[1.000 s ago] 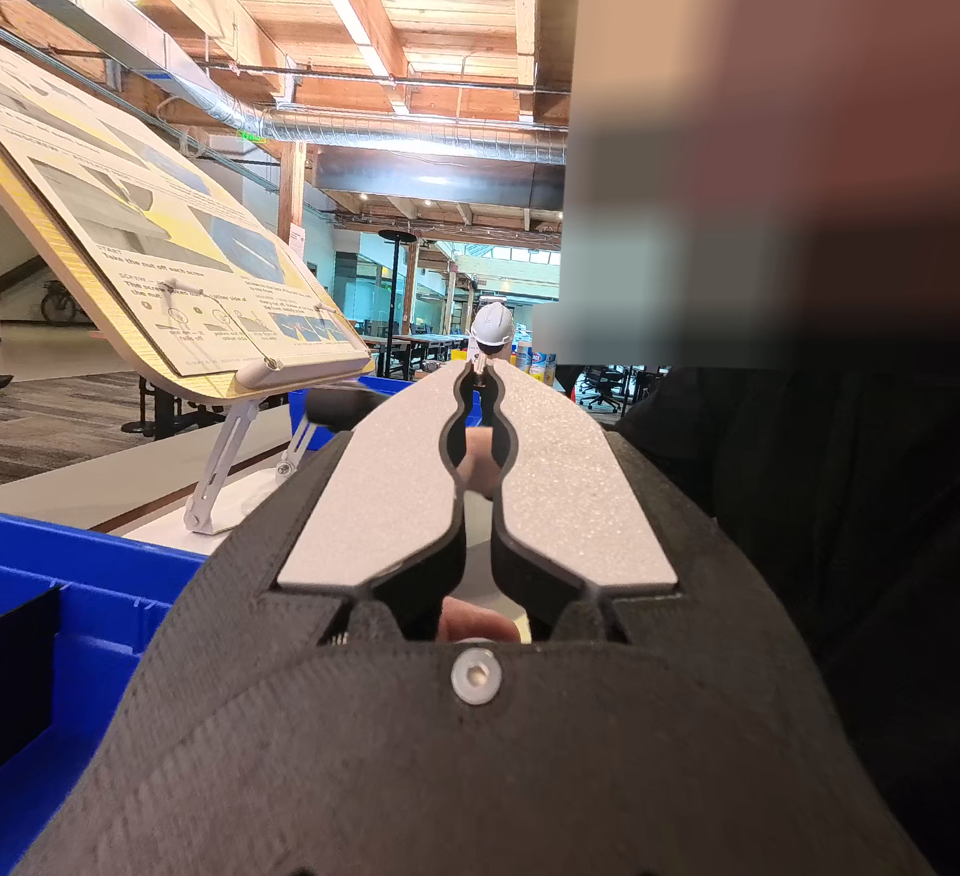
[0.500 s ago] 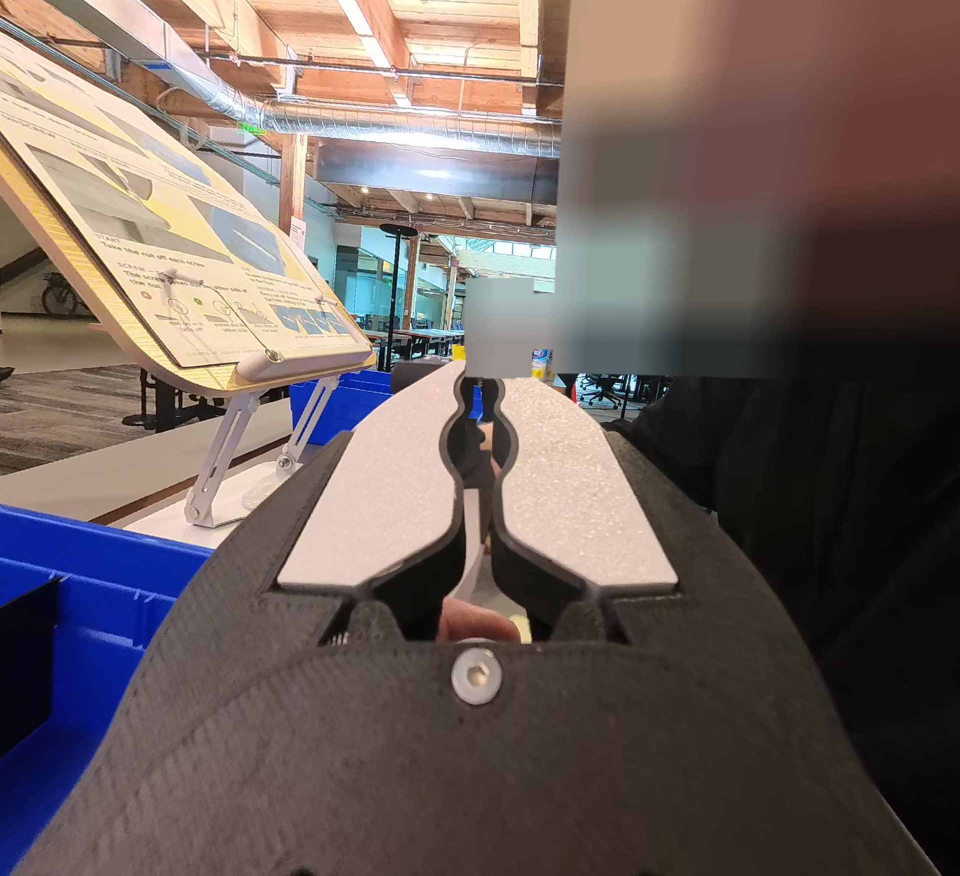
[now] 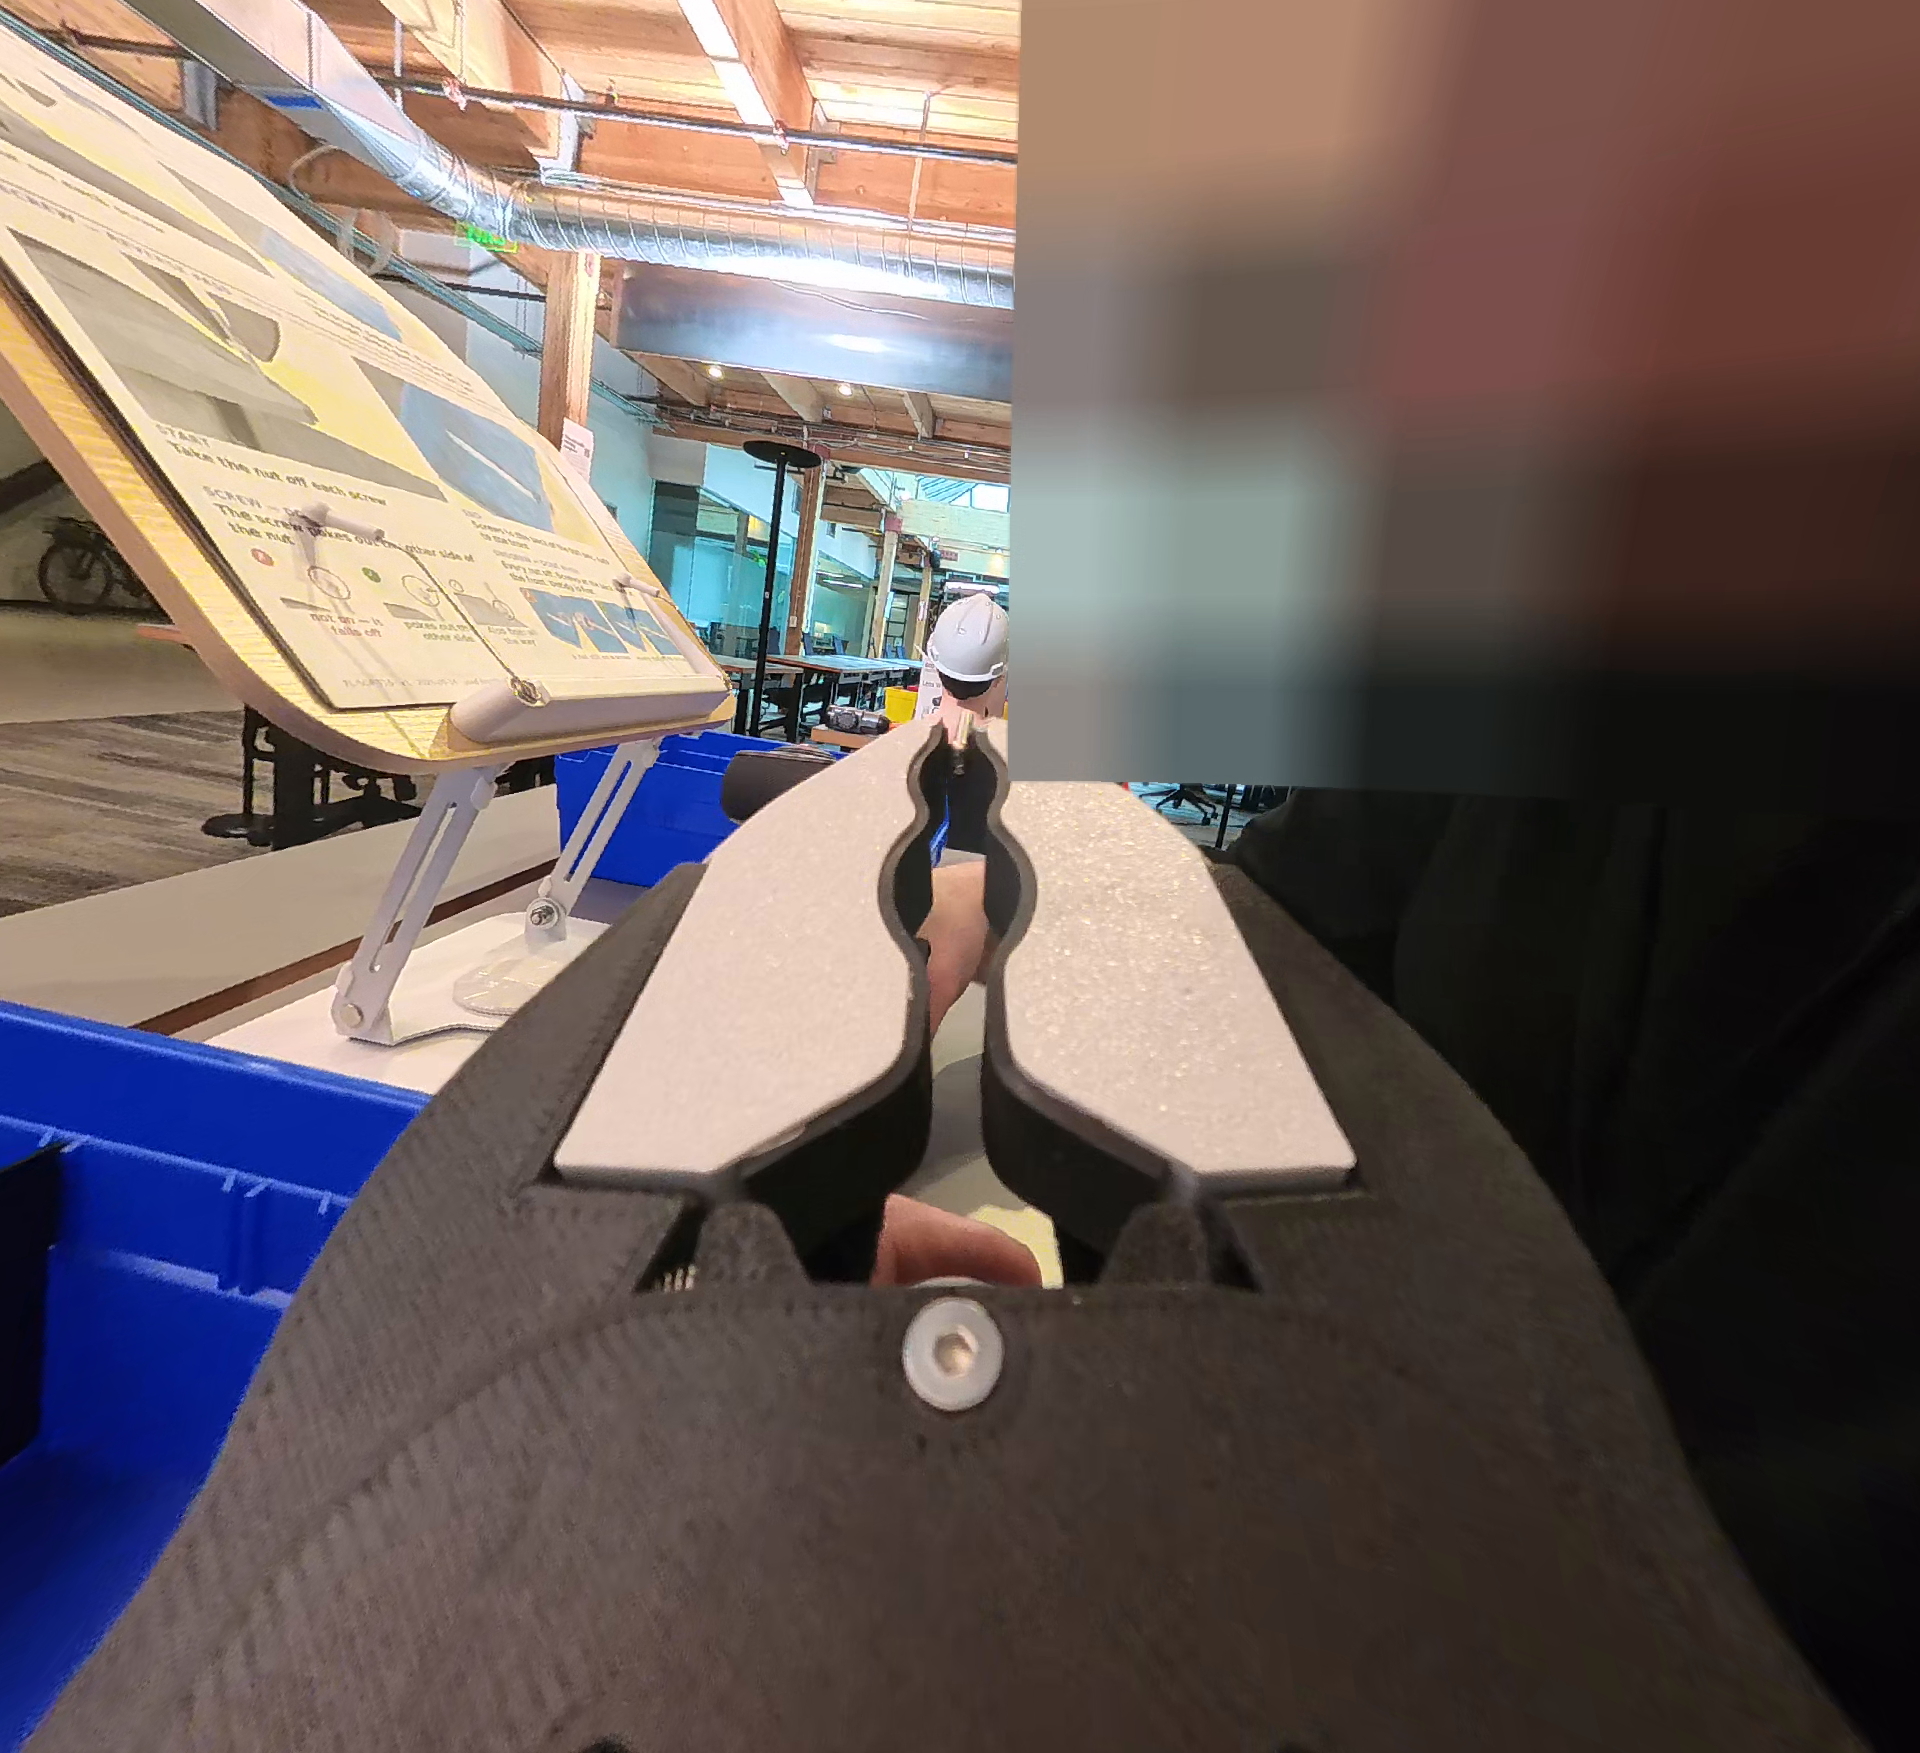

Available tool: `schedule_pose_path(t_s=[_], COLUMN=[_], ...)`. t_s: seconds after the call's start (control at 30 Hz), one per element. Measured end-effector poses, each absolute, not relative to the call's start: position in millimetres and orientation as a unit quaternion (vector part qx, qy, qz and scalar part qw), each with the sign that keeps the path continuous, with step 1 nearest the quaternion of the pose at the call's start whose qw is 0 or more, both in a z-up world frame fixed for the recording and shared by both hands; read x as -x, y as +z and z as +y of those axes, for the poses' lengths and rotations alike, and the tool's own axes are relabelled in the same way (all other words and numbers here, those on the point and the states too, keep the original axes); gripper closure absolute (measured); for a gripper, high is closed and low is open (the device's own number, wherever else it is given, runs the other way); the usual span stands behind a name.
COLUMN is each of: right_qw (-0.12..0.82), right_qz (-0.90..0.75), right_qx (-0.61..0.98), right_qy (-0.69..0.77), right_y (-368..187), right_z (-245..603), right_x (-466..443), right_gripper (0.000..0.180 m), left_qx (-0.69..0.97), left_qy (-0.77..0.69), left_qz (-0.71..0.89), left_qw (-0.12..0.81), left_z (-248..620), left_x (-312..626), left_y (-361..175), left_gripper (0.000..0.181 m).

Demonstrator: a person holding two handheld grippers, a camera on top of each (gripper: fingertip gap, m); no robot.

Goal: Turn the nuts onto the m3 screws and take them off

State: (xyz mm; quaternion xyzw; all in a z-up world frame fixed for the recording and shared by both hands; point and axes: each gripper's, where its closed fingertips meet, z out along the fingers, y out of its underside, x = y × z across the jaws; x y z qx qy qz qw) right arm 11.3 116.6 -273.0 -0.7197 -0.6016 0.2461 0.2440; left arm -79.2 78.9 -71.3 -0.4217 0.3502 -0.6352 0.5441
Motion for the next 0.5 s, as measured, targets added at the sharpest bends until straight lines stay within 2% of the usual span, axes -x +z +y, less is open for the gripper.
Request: schedule_pose_path(t_s=[0.03, 0.27, 0.4, 0.5], right_qw=[0.246, 0.262, 0.259, 0.261], right_qz=[-0.601, -0.610, -0.623, -0.635], right_qx=[0.720, 0.709, 0.700, 0.691], right_qy=[0.246, 0.235, 0.235, 0.226], right_y=[-273.1, -273.5, -273.3, -273.4], right_z=[117.2, 118.3, 113.4, 111.0], right_x=[-11.2, -11.2, -11.5, -12.0], right_gripper=[0.169, 0.174, 0.165, 0.168], left_qx=[0.422, 0.420, 0.419, 0.420], left_qy=[-0.636, -0.639, -0.642, -0.643], left_qz=[0.350, 0.351, 0.349, 0.348], left_qw=[0.543, 0.542, 0.540, 0.537], left_z=[79.2, 77.5, 77.6, 78.1], left_x=[79.2, 78.4, 78.1, 77.2], left_y=[-71.6, -70.8, -71.0, -72.5], left_gripper=[0.178, 0.178, 0.178, 0.178])
